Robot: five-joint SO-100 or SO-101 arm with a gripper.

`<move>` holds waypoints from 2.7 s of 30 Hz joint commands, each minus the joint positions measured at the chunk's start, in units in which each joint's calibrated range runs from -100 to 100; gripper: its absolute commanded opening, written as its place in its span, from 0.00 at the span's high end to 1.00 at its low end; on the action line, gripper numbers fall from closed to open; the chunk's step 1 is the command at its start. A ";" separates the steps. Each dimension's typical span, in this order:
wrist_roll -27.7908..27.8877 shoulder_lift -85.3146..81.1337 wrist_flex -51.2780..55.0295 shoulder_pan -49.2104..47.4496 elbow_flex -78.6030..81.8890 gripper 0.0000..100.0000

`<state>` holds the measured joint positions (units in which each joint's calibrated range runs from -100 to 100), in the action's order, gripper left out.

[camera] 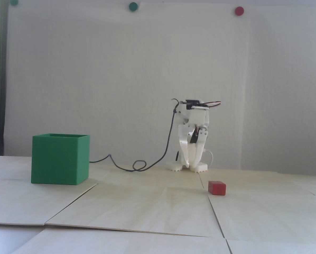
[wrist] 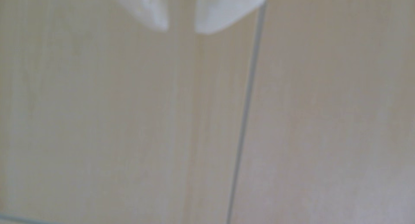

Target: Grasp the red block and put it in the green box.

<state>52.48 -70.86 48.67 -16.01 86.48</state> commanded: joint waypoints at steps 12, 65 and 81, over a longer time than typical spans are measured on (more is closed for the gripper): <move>-5.78 57.48 5.13 -7.51 -67.14 0.86; -5.52 106.19 24.77 -4.78 -128.54 0.85; -5.37 109.90 24.69 -1.32 -132.36 0.85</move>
<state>46.98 40.22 73.04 -18.69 -41.09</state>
